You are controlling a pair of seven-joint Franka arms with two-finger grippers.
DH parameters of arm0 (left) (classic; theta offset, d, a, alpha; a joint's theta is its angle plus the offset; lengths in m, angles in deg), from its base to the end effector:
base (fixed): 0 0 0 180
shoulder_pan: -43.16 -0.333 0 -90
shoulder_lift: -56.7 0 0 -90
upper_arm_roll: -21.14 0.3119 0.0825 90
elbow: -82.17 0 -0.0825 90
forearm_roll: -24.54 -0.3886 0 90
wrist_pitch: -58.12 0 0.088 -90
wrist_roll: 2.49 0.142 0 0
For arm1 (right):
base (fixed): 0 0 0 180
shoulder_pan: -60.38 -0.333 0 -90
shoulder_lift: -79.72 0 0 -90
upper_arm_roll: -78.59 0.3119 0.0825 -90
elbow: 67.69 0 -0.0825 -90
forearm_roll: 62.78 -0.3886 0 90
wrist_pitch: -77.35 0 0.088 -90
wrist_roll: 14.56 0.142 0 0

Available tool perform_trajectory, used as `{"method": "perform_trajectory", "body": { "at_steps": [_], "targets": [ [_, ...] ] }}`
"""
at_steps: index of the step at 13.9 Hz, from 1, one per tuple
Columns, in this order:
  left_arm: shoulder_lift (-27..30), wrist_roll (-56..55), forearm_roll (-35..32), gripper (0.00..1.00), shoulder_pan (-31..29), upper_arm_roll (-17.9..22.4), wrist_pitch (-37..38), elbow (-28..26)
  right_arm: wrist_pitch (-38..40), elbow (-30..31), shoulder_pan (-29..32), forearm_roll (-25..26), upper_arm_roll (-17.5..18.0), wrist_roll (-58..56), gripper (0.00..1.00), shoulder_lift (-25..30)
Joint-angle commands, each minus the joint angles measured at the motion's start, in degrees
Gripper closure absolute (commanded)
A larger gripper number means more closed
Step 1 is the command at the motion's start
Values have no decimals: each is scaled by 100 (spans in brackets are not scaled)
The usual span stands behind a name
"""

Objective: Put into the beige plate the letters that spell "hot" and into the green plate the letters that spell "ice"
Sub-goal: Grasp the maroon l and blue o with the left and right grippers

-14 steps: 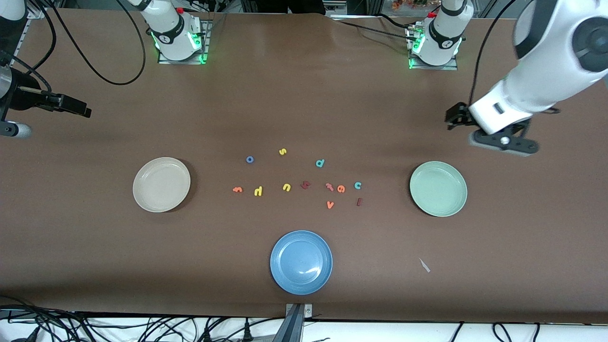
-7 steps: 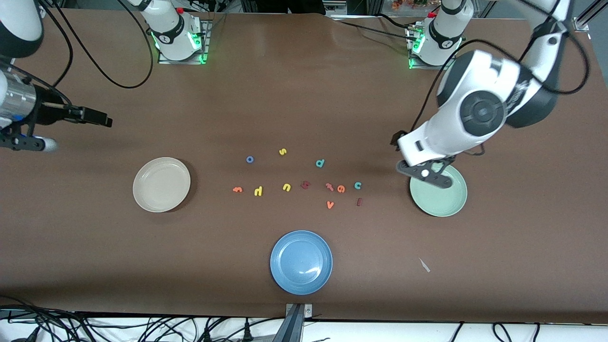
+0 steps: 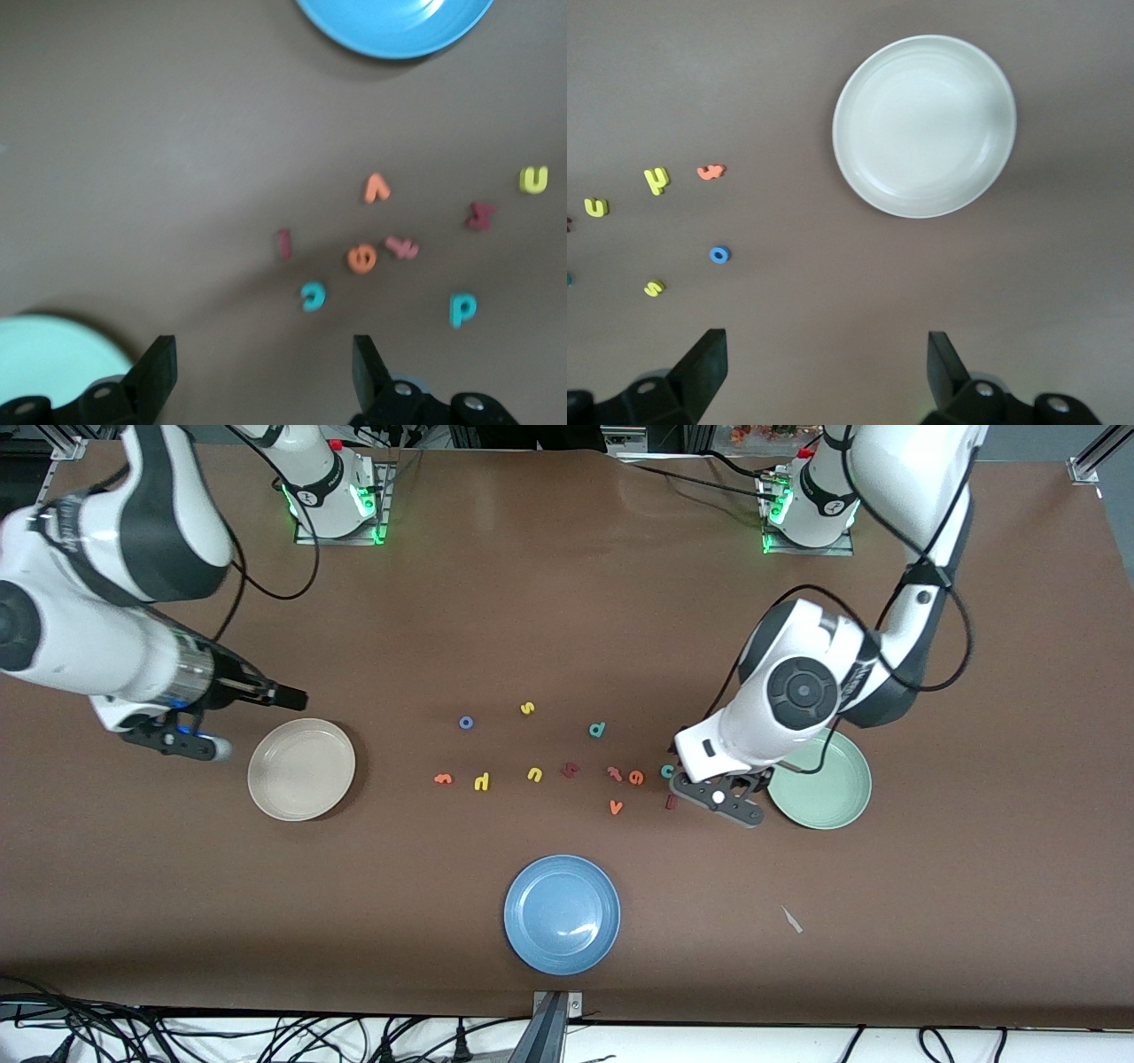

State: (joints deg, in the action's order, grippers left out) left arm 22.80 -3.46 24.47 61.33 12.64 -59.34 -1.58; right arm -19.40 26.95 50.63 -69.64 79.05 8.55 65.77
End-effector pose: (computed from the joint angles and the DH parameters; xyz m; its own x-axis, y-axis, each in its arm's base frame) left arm 0.6435 -0.3063 0.3001 0.9114 -0.4115 0.0004 -0.4102 -0.9084 0.0814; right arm 0.5948 0.1227 0.4140 0.9422 -0.2391 -0.2347 -0.2518 -0.9675 -0.0250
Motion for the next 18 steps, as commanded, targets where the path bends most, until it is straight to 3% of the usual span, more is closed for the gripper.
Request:
{"method": "perform_trajectory", "body": {
  "at_steps": [1, 2, 3, 6, 13, 18],
  "targets": [
    [-379, -44, 77, 21, 117, 42, -599, 227, -264, 343, -157, -18, -37, 238, 0, 103],
    [-502, -44, 51, 23, 117, 42, -941, 175, -457, 501, -245, -17, -37, 395, 0, 120],
    [-643, -44, 16, 32, 117, 51, -1171, 166, -746, 685, -368, -17, -29, 622, 0, 121],
    [-819, -44, -2, 43, 82, 95, -1252, 0, -1826, 1300, -913, 44, -37, 1238, 0, 33],
    [-1189, -70, -2, 49, 82, 112, -1323, -106, -3234, 1556, -1669, 255, -37, 2213, 0, -889],
    [-1321, -79, -11, 54, 117, 112, -1393, -116, -4773, 2488, -2065, 255, -37, 2690, 0, -1047]
  ]
}}
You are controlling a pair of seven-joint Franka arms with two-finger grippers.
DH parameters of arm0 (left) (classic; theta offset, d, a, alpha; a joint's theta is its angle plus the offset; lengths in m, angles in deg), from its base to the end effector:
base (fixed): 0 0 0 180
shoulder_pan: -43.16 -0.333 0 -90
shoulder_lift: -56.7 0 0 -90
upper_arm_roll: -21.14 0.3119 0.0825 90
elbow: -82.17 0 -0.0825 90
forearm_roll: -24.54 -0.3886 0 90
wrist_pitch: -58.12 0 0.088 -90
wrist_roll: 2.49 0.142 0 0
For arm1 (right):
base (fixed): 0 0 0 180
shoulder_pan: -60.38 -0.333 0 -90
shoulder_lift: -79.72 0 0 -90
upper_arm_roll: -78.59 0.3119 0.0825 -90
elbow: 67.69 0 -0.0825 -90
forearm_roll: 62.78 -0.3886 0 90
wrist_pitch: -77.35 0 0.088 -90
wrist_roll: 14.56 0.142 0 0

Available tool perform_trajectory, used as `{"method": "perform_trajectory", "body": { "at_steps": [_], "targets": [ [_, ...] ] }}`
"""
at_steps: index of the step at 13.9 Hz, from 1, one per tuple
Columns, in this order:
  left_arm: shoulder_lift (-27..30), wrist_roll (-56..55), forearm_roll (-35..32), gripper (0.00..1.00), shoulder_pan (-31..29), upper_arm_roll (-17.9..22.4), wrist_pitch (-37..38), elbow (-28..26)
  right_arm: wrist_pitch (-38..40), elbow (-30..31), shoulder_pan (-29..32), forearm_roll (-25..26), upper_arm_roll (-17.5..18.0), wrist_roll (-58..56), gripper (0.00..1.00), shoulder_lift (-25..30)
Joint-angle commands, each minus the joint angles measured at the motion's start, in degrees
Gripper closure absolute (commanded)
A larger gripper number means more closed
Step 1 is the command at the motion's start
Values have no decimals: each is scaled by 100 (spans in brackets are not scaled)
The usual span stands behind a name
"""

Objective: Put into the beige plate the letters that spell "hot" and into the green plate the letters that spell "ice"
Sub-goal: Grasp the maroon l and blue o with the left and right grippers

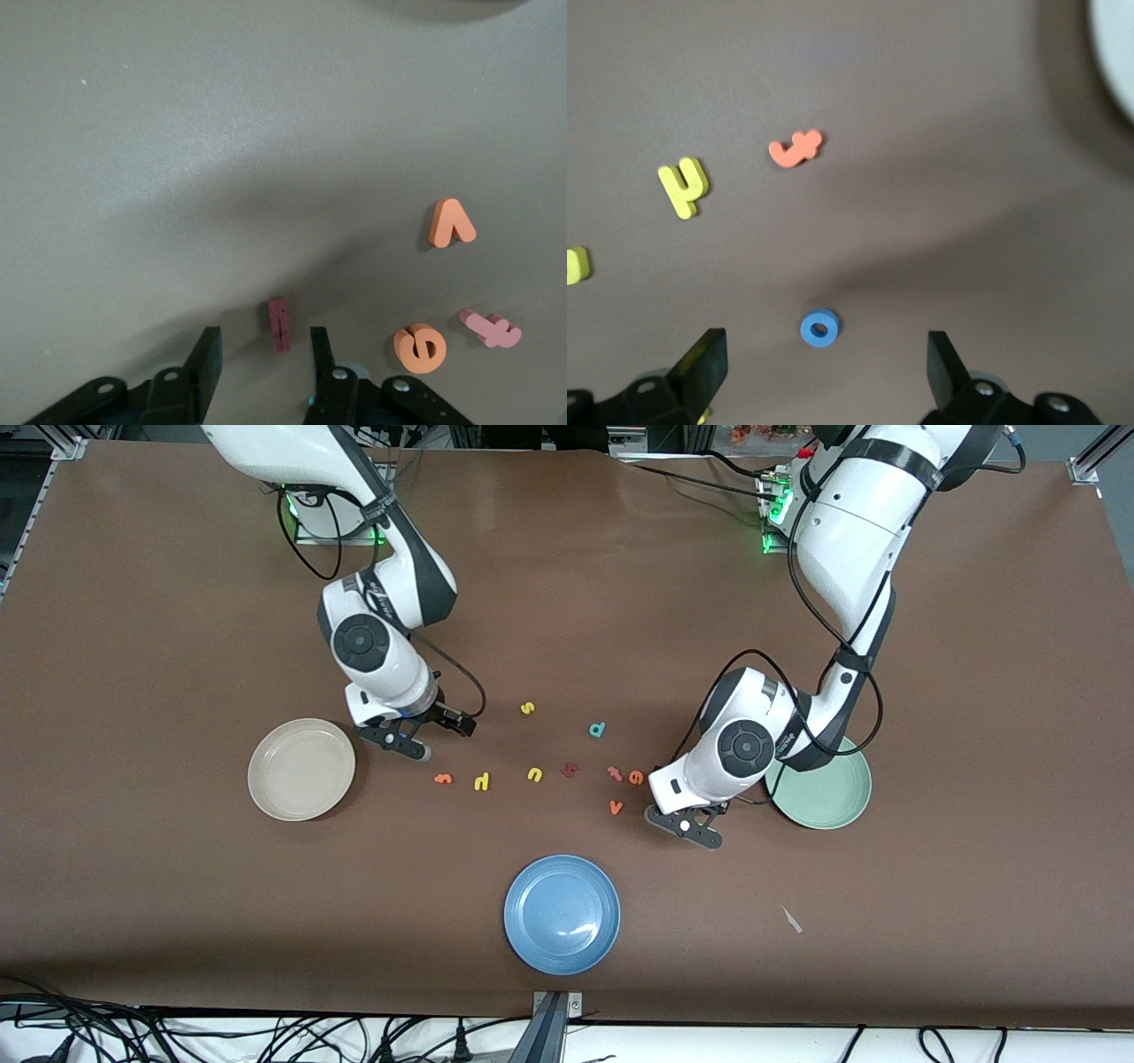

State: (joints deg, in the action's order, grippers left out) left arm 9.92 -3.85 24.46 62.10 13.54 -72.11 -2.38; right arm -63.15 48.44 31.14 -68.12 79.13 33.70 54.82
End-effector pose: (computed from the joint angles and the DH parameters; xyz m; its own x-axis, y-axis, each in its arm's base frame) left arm 0.6463 -0.3090 0.1521 0.9208 -0.3897 -0.0169 -0.3865 -0.9174 0.0950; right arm 0.5210 0.3006 0.1882 0.9217 -0.3840 -0.0544 -0.3860 -0.9219 -0.0329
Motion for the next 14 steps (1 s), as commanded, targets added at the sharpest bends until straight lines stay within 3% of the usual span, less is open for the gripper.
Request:
{"method": "perform_trajectory", "body": {
  "at_steps": [1, 6, 8, 11, 14],
  "targets": [
    [-58, -39, -10, 54, 40, 31, -134, -44, -451, 339, -169, 103, -46, 175, 0, -14],
    [-129, -153, -124, 57, 49, 23, -240, -44, -934, 269, -293, 103, -54, 157, 1, -453],
    [-147, -233, -124, 63, 101, 31, -240, -35, -944, 225, -293, 103, -54, 157, 3, -516],
    [-173, -241, -352, 96, 102, 23, -231, -44, -944, 225, -301, 103, -54, 166, 16, -524],
    [-112, -250, -370, 100, 84, 23, -170, -27, -944, 225, -319, 94, -46, 184, 31, -551]
  ]
}}
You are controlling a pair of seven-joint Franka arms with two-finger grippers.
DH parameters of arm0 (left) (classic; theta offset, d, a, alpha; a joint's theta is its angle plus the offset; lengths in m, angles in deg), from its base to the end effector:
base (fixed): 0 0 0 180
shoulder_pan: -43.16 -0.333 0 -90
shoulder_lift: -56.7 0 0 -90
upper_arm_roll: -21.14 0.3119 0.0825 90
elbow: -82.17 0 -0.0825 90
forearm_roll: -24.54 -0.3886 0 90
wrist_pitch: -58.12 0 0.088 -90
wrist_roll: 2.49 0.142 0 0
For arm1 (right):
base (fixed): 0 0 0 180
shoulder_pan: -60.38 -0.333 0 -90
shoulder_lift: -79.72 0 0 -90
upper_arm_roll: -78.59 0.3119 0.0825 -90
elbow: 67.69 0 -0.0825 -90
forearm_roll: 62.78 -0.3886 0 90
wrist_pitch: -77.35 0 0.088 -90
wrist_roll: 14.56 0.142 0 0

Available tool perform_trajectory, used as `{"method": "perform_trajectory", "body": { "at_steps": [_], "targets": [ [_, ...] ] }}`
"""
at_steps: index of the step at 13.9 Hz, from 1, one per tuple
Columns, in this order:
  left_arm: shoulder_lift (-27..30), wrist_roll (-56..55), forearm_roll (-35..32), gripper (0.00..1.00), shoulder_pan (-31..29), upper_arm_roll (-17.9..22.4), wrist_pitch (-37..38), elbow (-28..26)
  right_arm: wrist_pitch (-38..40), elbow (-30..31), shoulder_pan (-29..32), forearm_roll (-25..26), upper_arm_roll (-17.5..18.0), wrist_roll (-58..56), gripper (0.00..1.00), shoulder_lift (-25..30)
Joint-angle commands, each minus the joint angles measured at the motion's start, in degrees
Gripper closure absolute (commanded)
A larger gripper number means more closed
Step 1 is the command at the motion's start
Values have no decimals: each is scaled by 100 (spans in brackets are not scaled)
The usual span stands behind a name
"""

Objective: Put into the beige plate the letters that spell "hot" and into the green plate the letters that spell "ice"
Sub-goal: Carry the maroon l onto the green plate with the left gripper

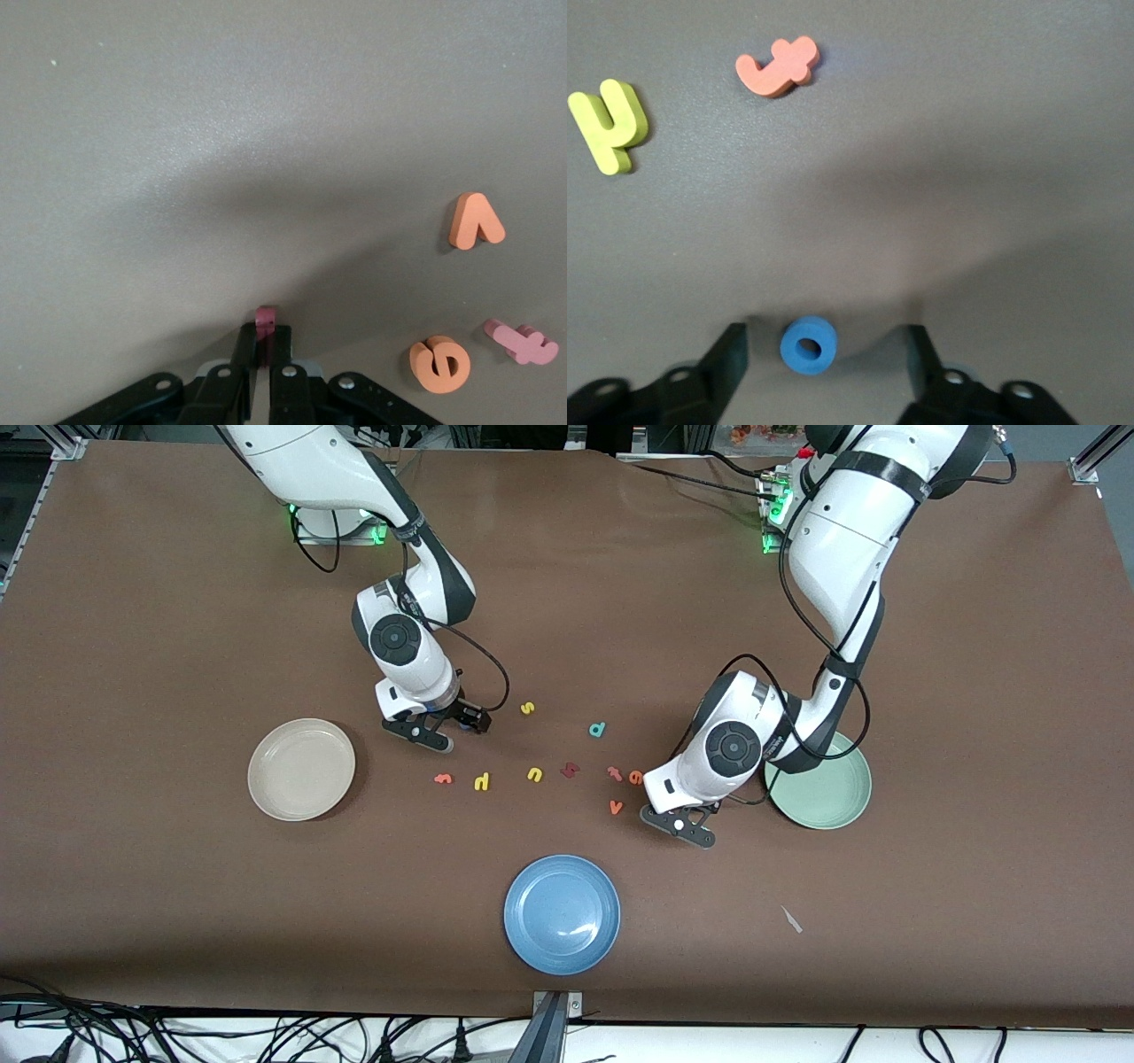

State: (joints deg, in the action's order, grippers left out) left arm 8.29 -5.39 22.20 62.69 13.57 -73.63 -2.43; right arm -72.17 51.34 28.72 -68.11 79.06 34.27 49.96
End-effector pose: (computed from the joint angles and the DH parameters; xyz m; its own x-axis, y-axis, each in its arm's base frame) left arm 0.6422 -0.3132 0.1336 0.9181 -0.3960 -0.0187 -0.3940 -0.9166 0.0678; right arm 0.4982 0.3127 0.1323 0.9312 -0.3631 -0.0324 -0.3642 -0.9304 -0.0423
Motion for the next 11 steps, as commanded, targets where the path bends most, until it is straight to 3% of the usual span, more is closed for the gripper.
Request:
{"method": "perform_trajectory", "body": {
  "at_steps": [1, 7, 11],
  "targets": [
    [103, -97, -144, 100, -1, 20, 17, -13, -42, -64, -76, 94, -39, 127, 37, -64],
    [771, 262, -153, 100, -361, 20, 1378, 84, -42, -64, -85, 58, -39, 127, 53, -73],
    [1044, 1324, -162, 100, -958, 20, 2433, 75, -42, -117, -147, 50, -39, 180, 54, -73]
  ]
}}
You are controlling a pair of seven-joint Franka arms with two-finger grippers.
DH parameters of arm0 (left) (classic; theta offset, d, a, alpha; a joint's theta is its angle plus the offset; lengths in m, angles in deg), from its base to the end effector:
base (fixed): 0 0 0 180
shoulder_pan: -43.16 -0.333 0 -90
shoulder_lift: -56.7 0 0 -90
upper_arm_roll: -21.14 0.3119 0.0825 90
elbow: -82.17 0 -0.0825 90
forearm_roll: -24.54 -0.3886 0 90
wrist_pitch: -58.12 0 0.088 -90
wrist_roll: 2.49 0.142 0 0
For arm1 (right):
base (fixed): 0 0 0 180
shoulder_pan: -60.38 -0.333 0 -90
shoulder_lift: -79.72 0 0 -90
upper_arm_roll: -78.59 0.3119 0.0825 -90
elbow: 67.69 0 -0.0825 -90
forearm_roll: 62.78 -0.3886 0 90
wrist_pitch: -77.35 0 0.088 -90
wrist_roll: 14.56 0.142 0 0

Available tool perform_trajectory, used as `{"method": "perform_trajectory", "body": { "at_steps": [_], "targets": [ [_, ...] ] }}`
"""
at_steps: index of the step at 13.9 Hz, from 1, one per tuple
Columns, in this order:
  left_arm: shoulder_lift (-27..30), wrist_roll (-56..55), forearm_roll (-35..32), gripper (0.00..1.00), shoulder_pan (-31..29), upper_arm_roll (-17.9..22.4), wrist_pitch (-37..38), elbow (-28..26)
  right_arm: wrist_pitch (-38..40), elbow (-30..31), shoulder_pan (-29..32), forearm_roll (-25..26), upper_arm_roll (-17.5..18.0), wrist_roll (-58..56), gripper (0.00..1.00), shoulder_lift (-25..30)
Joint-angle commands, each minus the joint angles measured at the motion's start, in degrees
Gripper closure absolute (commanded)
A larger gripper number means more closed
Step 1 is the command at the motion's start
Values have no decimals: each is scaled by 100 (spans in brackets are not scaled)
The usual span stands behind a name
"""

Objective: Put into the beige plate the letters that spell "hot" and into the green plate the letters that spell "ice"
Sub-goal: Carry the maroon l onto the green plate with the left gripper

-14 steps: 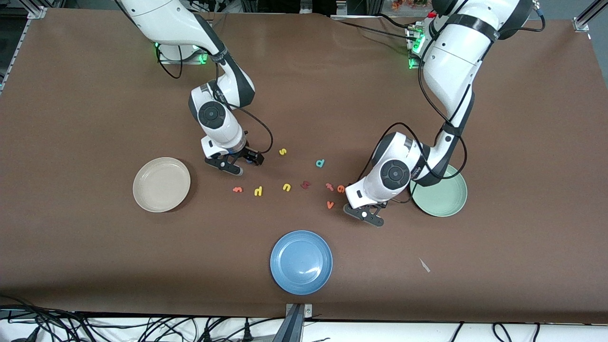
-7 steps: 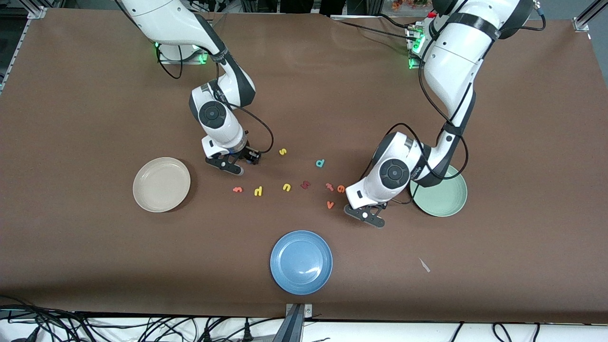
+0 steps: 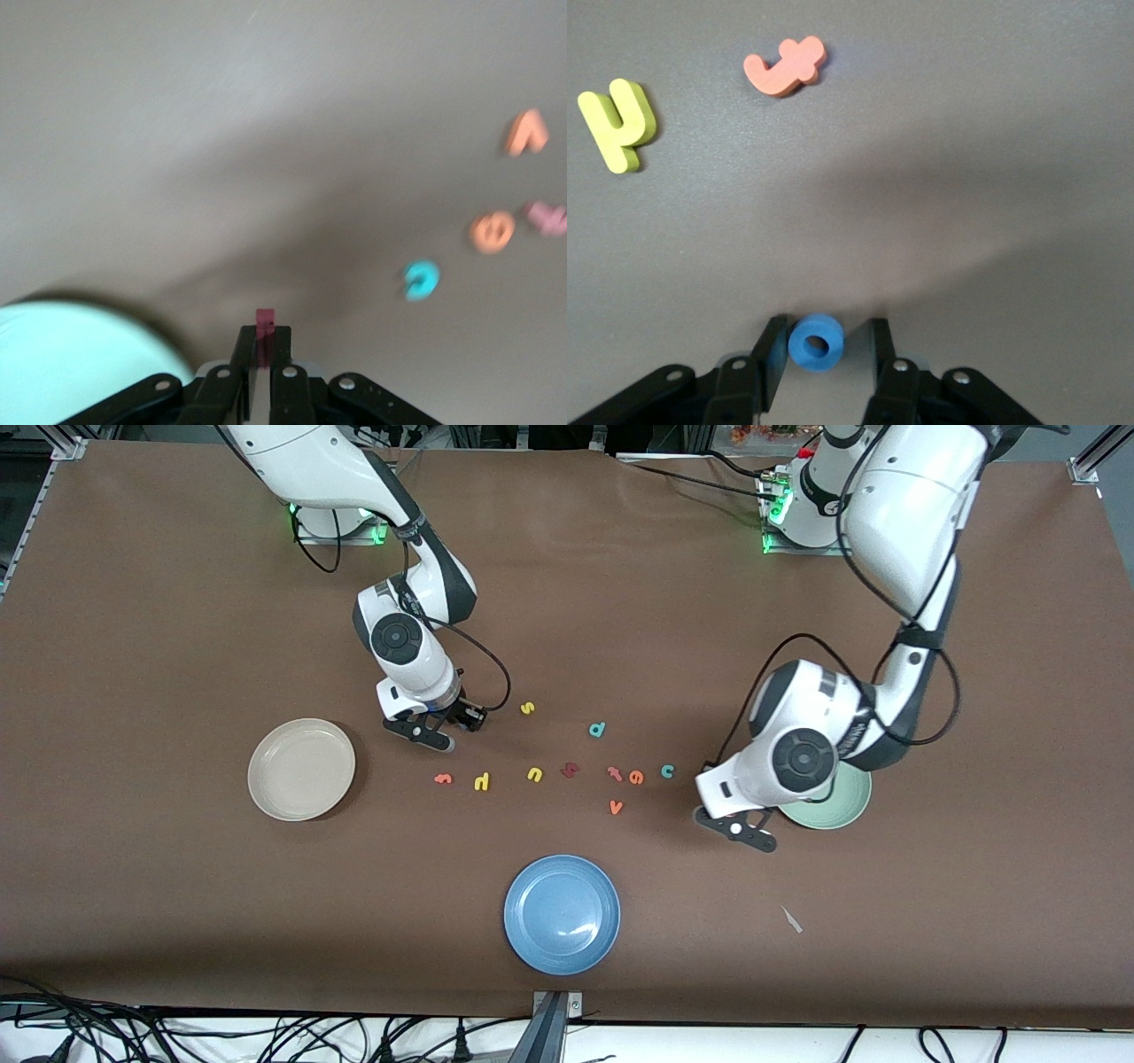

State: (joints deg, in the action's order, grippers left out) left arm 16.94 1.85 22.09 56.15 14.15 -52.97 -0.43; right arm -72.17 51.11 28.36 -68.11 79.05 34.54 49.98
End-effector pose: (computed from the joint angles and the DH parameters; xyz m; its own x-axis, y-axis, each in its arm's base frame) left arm 0.6577 -0.2225 0.2278 0.8936 -0.4083 -0.1866 -0.4052 -0.9125 0.0560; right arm 0.4978 0.3166 0.1340 0.9318 -0.3617 -0.0299 -0.3628 -0.9308 -0.0456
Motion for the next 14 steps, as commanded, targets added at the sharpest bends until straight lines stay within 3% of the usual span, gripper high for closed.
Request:
{"method": "perform_trajectory", "body": {
  "at_steps": [1, 4, 6, 8, 9, 10, 11, 12, 13, 14],
  "targets": [
    [205, 829, -151, 100, -471, -39, 465, -177, -51, -94, -111, 50, -37, 153, 54, -85],
    [83, 990, -273, 100, -779, -30, 458, -414, -42, -165, -129, 49, -37, 179, 56, -164],
    [30, 998, -712, 100, -1034, -39, 256, -563, -51, -173, -138, 41, -37, 179, 58, -164],
    [12, 990, -714, 100, -1131, -39, -130, -835, -51, -165, -138, 67, -46, 179, 62, -173],
    [12, 911, -670, 93, -1123, -48, -158, -863, -51, -165, -129, 67, -46, 179, 63, -173],
    [12, 911, -661, 77, -1131, -48, -158, -863, -51, -173, -129, 67, -46, 179, 65, -199],
    [21, 928, -661, 40, -1149, -48, -149, -863, -60, -173, -129, 67, -46, 179, 69, -199],
    [21, 928, -652, 14, -1158, -48, -141, -863, -95, -173, -129, 67, -46, 179, 71, -208],
    [47, 920, -652, 0, -1149, -56, -123, -863, -112, -173, -138, 67, -46, 179, 73, -216],
    [108, 911, -643, 0, -1149, -91, -71, -854, -113, -173, -138, 50, -46, 188, 75, -234]
  ]
}}
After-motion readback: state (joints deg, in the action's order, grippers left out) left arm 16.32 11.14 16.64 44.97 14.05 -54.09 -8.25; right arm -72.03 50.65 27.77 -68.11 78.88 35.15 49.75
